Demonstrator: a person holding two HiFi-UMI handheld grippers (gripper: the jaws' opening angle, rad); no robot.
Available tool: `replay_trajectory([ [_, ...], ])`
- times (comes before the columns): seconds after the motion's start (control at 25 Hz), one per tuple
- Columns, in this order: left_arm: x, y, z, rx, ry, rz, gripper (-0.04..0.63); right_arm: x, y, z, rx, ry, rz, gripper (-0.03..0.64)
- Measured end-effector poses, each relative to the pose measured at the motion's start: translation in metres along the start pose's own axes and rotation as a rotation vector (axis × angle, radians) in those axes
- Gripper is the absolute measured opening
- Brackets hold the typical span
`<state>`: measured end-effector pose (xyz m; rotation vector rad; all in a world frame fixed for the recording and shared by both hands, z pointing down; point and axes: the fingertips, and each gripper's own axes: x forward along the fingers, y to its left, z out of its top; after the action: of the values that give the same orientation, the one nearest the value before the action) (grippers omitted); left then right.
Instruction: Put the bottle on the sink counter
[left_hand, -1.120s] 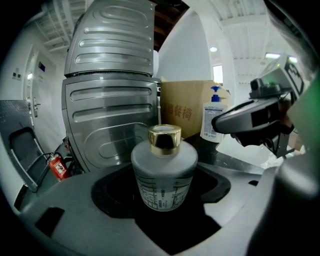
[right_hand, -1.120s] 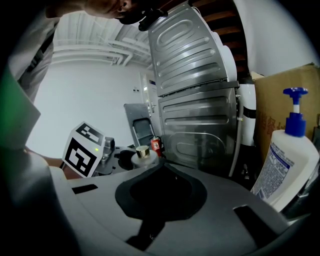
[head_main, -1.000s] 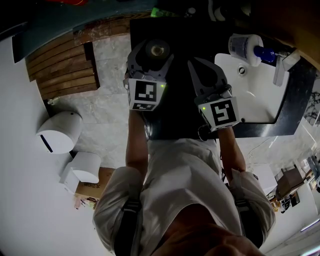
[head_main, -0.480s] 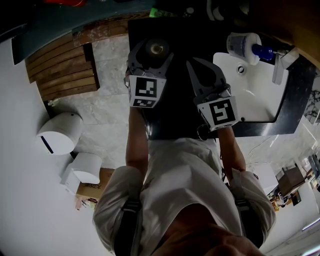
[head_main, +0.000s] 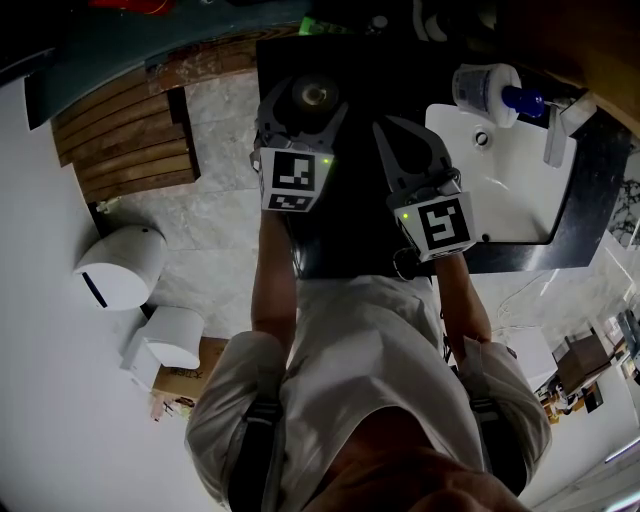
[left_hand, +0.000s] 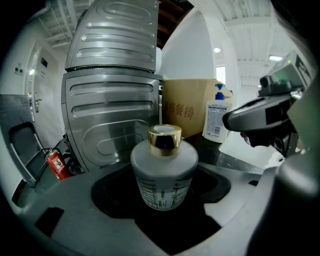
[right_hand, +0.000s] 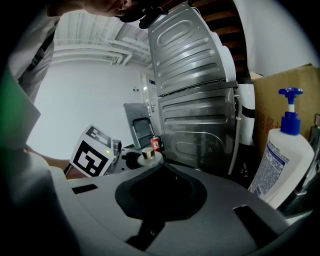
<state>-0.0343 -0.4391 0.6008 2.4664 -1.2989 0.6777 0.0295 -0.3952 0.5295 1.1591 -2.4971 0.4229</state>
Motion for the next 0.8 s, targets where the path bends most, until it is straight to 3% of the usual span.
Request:
replay_trajectory([
  [0.32,-0.002,0.001,0.001,-0.009,0.0,0.012,0.327,-0.006,0.002,-0.003,-0.048,0.006,0.002,-0.002],
  [0.8,-0.011,-0.001,-0.006,-0.027,-0.004,0.031,0.327,-0.015,0.012,0.006,-0.028,-0.027,-0.004,-0.002],
])
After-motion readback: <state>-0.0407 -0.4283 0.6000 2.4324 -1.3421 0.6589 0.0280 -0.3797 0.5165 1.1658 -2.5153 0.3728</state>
